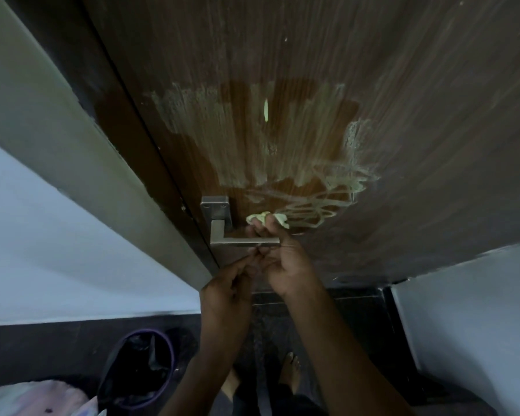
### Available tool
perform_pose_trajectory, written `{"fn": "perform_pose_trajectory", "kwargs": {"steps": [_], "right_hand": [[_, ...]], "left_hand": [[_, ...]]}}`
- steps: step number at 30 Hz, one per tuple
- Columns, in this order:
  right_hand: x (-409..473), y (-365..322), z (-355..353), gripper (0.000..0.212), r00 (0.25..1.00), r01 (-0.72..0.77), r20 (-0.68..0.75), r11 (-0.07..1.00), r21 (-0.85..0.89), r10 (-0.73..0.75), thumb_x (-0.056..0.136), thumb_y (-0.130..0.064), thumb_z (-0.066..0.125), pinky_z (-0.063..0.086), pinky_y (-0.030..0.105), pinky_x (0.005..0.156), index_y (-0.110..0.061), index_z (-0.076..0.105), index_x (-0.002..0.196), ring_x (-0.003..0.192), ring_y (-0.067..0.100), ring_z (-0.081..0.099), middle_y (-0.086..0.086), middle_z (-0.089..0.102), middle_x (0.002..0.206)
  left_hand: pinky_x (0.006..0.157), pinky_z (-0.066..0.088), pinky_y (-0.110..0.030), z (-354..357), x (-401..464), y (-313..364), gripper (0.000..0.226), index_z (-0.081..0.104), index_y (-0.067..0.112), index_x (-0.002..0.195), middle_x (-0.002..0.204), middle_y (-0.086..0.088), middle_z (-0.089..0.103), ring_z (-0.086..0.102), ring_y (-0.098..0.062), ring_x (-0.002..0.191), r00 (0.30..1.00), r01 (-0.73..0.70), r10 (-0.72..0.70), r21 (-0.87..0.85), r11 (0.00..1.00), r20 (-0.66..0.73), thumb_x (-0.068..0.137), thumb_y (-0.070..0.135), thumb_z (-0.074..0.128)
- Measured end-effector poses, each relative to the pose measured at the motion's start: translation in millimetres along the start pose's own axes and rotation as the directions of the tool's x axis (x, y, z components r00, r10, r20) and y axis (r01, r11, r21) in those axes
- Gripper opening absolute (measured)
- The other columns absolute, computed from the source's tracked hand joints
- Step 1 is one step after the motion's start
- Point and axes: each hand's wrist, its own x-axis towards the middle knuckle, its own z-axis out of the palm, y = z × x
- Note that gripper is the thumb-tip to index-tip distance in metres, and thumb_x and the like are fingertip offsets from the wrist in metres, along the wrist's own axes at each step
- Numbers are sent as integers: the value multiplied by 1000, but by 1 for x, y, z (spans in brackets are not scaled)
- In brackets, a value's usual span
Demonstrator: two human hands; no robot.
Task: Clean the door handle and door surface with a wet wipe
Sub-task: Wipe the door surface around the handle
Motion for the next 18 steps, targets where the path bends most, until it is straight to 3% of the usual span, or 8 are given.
{"fn": "perform_pose_trajectory", "kwargs": {"steps": [2, 4, 6, 9, 13, 16, 18], "right_hand": [[-3, 5, -6, 20, 998, -23, -59, 998, 56, 26, 83, -28, 73, 60, 28, 75, -10, 78, 91, 88, 13, 75, 3, 78, 94], [-3, 15, -6, 18, 984, -71, -160, 996, 56, 79, 95, -20, 61, 60, 31, 68, -7, 71, 101, 81, 18, 73, 7, 77, 86], [-3, 17, -5, 19, 972, -97, -208, 994, 44, 105, 93, -15, 62, 60, 30, 63, -4, 68, 107, 77, 22, 73, 11, 76, 85], [-4, 2, -11, 33, 992, 7, -130, 999, 32, -3, 76, -20, 77, 62, 34, 75, -4, 73, 105, 86, 19, 75, 13, 77, 101], [-10, -9, -24, 28, 971, 164, -175, 986, -5, -162, 86, -22, 68, 54, 31, 83, -4, 69, 108, 86, 16, 72, 8, 76, 96], [-10, 7, -25, 18, 969, 80, -233, 996, -42, -87, 102, -10, 48, 54, 16, 66, -2, 63, 106, 65, 0, 67, -3, 69, 77], [-9, 12, -17, 22, 960, 49, -272, 994, -93, -73, 103, -10, 46, 55, 14, 59, 0, 59, 117, 62, 2, 66, 2, 63, 80]], "left_hand": [[81, 47, -4, 0, 1, -1, 49, 70, 46, 113, 110, 38, 66, 64, 12, 99, 1000, 6, -6, -3, 1000, 6, 93, 2, 61], [79, 45, -1, 2, 3, -1, 47, 70, 39, 115, 107, 32, 69, 62, 14, 99, 1000, 16, -16, 13, 1000, 15, 92, -1, 61], [80, 46, -4, 5, 6, 1, 42, 71, 34, 115, 108, 23, 72, 63, 12, 100, 1000, -11, 10, 15, 1000, 29, 93, -1, 61], [80, 50, -12, 8, 11, 4, 31, 73, 28, 113, 106, 15, 73, 66, 6, 96, 999, -11, 11, 1, 1000, 50, 95, 6, 61], [72, 53, -25, 12, 17, 2, 22, 75, 18, 106, 93, 5, 74, 66, -3, 81, 1000, 18, -18, 39, 999, 17, 96, 6, 59], [79, 57, -37, 18, 18, 3, 21, 75, 16, 106, 98, 3, 74, 69, -11, 87, 998, 42, -42, 4, 999, 47, 97, 6, 59], [82, 57, -37, 20, 17, 7, 21, 75, 18, 107, 101, 5, 74, 69, -9, 91, 997, 39, -38, -11, 999, 64, 97, 8, 60]]}}
